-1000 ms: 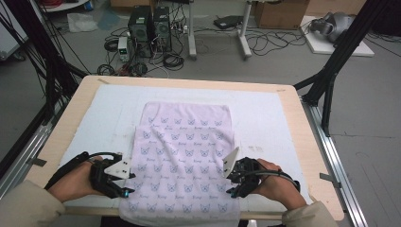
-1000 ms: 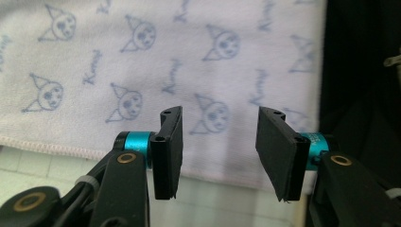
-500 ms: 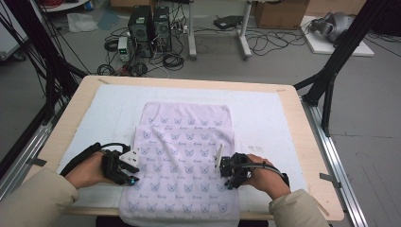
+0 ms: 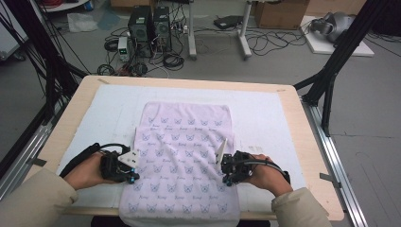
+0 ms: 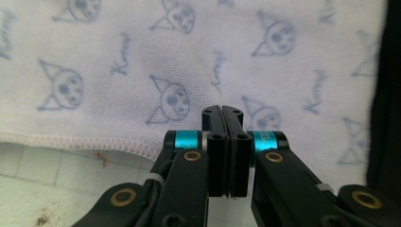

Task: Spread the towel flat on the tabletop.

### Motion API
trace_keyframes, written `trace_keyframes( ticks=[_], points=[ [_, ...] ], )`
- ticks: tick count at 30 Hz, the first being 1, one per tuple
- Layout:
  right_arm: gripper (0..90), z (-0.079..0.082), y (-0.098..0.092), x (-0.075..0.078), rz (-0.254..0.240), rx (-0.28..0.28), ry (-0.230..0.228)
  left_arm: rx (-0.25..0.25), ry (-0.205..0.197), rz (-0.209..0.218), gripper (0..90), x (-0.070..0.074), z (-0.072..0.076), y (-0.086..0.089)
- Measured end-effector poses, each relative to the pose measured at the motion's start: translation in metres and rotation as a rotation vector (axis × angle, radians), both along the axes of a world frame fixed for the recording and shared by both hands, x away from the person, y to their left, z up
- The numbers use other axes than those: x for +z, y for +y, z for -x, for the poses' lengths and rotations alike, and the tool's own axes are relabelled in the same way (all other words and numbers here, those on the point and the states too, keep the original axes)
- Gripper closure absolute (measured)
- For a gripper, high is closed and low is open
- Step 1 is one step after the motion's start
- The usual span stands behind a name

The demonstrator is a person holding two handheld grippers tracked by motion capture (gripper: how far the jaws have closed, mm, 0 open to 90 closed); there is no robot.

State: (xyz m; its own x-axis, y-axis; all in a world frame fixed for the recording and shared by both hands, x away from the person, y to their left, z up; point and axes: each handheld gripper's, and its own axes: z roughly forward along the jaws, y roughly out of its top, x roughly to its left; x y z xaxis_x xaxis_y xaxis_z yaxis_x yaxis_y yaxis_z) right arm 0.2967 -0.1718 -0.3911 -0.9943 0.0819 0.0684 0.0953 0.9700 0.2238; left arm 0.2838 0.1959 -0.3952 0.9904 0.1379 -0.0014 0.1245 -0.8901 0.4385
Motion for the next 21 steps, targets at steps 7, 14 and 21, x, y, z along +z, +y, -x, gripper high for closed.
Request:
trace_keyframes(
  ticks=[7,14,21],
  points=[
    [88.6,0.037,-0.016,0.025,-0.146,0.109,0.102,-0.128,0.072,0.08,88.3,0.022,0.04,0.012],
    [46.1,0.04,-0.026,0.02,-0.196,0.046,0.005,-0.06,-0.049,0.108,51.4,0.015,0.037,0.02],
    [47.3,0.021,-0.006,0.007,-0.084,-0.003,-0.093,-0.016,-0.052,0.034,52.8,0.001,0.017,0.004]
  ],
)
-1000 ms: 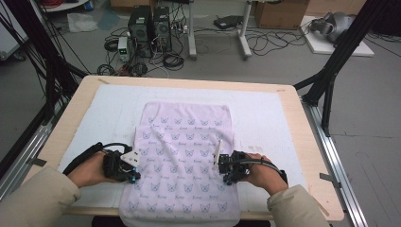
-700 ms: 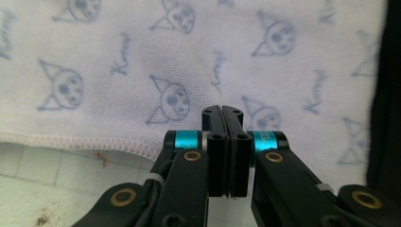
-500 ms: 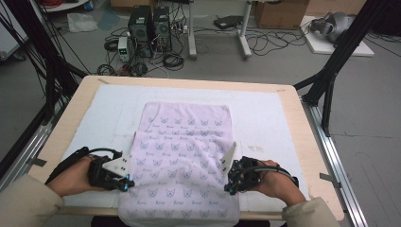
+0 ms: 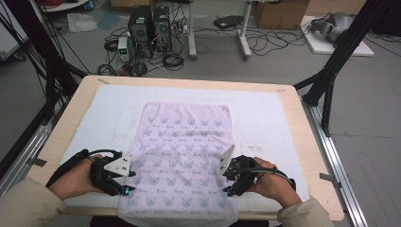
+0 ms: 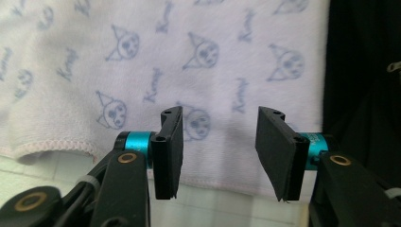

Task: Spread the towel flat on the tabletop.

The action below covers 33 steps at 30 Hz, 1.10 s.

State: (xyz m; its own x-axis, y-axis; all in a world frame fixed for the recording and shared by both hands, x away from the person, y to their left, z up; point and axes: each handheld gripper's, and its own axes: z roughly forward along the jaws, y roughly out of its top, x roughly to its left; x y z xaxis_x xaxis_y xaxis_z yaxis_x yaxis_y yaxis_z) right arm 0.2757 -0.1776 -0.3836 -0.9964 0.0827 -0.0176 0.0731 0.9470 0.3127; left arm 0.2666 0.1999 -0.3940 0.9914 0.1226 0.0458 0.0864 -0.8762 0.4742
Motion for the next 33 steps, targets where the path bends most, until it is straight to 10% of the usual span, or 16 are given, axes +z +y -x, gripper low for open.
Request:
trace_keyframes(
  ticks=[12,22,33],
  points=[
    [57.6,-0.014,0.015,-0.023,0.168,0.035,0.039,0.039,0.048,-0.084,63.3,-0.018,-0.022,-0.009],
    [88.9,-0.02,0.02,-0.023,0.199,0.049,0.038,0.067,0.072,-0.106,88.2,-0.017,-0.028,-0.014],
    [89.1,0.007,-0.012,0.01,-0.004,0.094,0.148,-0.071,0.148,0.022,88.4,0.011,0.001,0.0]
  ],
)
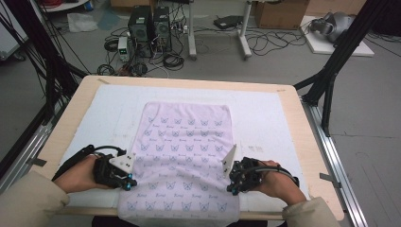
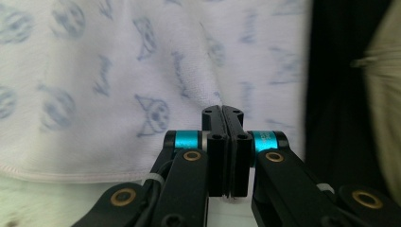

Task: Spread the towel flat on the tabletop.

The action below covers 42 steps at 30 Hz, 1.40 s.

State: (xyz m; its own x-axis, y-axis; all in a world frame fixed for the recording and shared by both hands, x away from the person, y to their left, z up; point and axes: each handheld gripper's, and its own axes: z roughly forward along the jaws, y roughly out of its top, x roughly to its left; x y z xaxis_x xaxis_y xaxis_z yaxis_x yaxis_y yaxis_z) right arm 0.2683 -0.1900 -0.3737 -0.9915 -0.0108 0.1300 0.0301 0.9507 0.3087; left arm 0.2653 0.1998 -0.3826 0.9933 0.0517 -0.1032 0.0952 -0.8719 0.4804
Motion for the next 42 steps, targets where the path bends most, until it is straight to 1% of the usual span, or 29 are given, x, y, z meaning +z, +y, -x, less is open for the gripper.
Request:
trace_keyframes(
  ticks=[1,2,3,4,5,6,7,8,9,11,13,14,15,17,18,19,20,22,23,25,27,28,30,32,34,36,38,39,42],
  points=[
    [89.0,0.004,-0.002,0.001,-0.012,0.017,0.027,-0.013,0.036,0.001,88.3,0.0,0.006,0.001],
    [89.0,0.01,-0.004,0.001,-0.017,0.039,0.019,-0.026,0.052,-0.004,88.1,-0.001,0.009,0.002],
    [87.5,0.013,-0.005,-0.001,-0.015,0.047,0.052,-0.039,0.072,0.009,87.3,-0.003,0.012,0.004],
    [84.9,0.016,-0.006,-0.004,-0.017,0.079,0.091,-0.043,0.068,0.026,84.5,-0.005,0.013,0.006],
    [70.0,0.019,-0.006,-0.006,-0.025,0.082,0.073,-0.02,0.03,0.044,72.4,-0.007,0.013,0.008],
    [48.5,0.019,-0.007,-0.008,-0.058,0.051,0.056,-0.005,0.0,0.051,56.0,-0.007,0.012,0.009],
    [43.6,0.017,-0.007,-0.008,-0.079,0.026,0.027,0.026,-0.031,0.047,50.4,-0.007,0.009,0.012],
    [45.4,0.014,-0.009,-0.007,-0.088,-0.03,0.013,0.04,-0.032,0.046,50.3,-0.006,0.007,0.013],
    [45.4,0.012,-0.009,-0.007,-0.092,-0.036,0.01,0.049,-0.032,0.056,50.3,-0.006,0.006,0.013],
    [43.0,0.008,-0.007,-0.007,-0.091,-0.046,-0.044,0.052,-0.052,0.057,50.0,-0.006,0.004,0.013],
    [42.8,0.005,-0.006,-0.007,-0.079,-0.072,-0.053,0.058,-0.062,0.051,50.0,-0.008,0.001,0.012],
    [40.5,0.002,-0.006,-0.007,-0.088,-0.086,-0.079,0.06,-0.078,0.05,49.8,-0.009,0.0,0.011],
    [39.7,0.0,-0.007,-0.007,-0.094,-0.102,-0.084,0.072,-0.099,0.041,49.3,-0.01,-0.002,0.011],
    [35.5,-0.006,-0.01,-0.008,-0.121,-0.142,-0.113,0.093,-0.113,0.047,47.3,-0.011,-0.007,0.012],
    [35.1,-0.008,-0.011,-0.008,-0.129,-0.157,-0.114,0.105,-0.123,0.051,47.2,-0.013,-0.009,0.012],
    [35.7,-0.01,-0.013,-0.01,-0.137,-0.176,-0.119,0.121,-0.144,0.054,47.3,-0.015,-0.012,0.013],
    [37.1,-0.013,-0.015,-0.011,-0.139,-0.194,-0.133,0.135,-0.144,0.045,48.9,-0.017,-0.015,0.013],
    [39.8,-0.019,-0.019,-0.015,-0.116,-0.245,-0.148,0.168,-0.156,0.034,50.7,-0.022,-0.021,0.013],
    [43.3,-0.022,-0.021,-0.017,-0.098,-0.265,-0.163,0.182,-0.156,0.031,50.9,-0.025,-0.024,0.013],
    [51.7,-0.027,-0.022,-0.02,-0.059,-0.284,-0.167,0.201,-0.154,0.023,51.6,-0.029,-0.029,0.014],
    [59.1,-0.03,-0.019,-0.023,-0.023,-0.268,-0.177,0.205,-0.161,0.005,53.8,-0.032,-0.034,0.014],
    [60.3,-0.031,-0.016,-0.025,0.004,-0.253,-0.176,0.219,-0.155,0.002,55.5,-0.033,-0.035,0.013],
    [63.3,-0.034,-0.011,-0.029,0.053,-0.246,-0.182,0.222,-0.155,-0.013,58.6,-0.034,-0.039,0.013],
    [64.3,-0.037,-0.007,-0.033,0.084,-0.242,-0.177,0.238,-0.137,-0.013,62.1,-0.034,-0.041,0.012],
    [66.6,-0.04,-0.005,-0.033,0.088,-0.234,-0.152,0.242,-0.125,-0.017,66.5,-0.034,-0.043,0.011],
    [68.3,-0.042,-0.002,-0.033,0.111,-0.226,-0.141,0.245,-0.116,-0.021,71.4,-0.034,-0.045,0.01],
    [70.4,-0.044,0.002,-0.033,0.139,-0.22,-0.125,0.253,-0.125,-0.023,78.0,-0.034,-0.046,0.009],
    [72.3,-0.046,0.003,-0.033,0.146,-0.213,-0.12,0.255,-0.121,-0.026,81.7,-0.034,-0.047,0.008],
    [84.0,-0.049,0.009,-0.033,0.187,-0.209,-0.109,0.251,-0.12,-0.046,86.8,-0.033,-0.048,0.005]
  ],
)
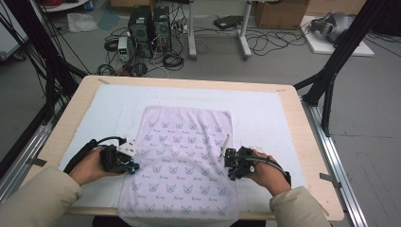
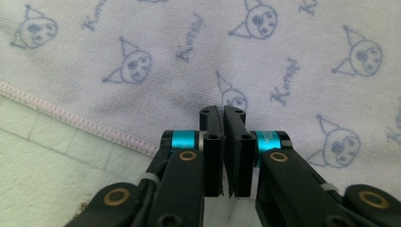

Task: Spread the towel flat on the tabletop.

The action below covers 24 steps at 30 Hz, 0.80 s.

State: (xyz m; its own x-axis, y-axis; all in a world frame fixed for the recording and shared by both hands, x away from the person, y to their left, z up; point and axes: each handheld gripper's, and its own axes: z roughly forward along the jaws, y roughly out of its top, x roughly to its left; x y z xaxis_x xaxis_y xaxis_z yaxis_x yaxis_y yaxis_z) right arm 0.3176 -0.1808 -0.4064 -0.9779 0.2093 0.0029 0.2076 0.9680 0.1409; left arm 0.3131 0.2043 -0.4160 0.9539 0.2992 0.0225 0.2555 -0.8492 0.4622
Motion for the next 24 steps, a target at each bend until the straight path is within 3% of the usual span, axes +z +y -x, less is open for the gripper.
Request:
trace_keyframes(
  ticks=[4,9,13,17,18,20,24],
  points=[
    [87.1,0.0,0.008,0.001,0.057,0.029,0.0,0.005,-0.01,-0.013,87.8,0.001,0.002,-0.002],
    [87.2,0.002,-0.004,0.007,0.024,0.012,-0.005,0.012,-0.006,0.015,87.9,0.008,0.003,0.006],
    [87.1,0.004,-0.015,0.015,-0.033,-0.006,-0.019,0.004,-0.006,0.034,87.8,0.012,0.004,0.009],
    [85.4,0.009,-0.018,0.015,-0.047,-0.005,-0.031,-0.01,0.037,0.03,86.3,0.008,0.006,0.009],
    [80.3,0.01,-0.019,0.013,-0.056,0.003,-0.036,-0.015,0.044,0.027,83.4,0.005,0.006,0.009],
    [69.9,0.01,-0.021,0.008,-0.059,-0.001,-0.031,-0.026,0.039,0.03,68.8,0.0,0.007,0.01],
    [53.3,0.013,-0.028,0.005,-0.106,-0.01,-0.046,0.01,-0.015,0.094,50.9,0.002,0.005,0.021]
  ],
)
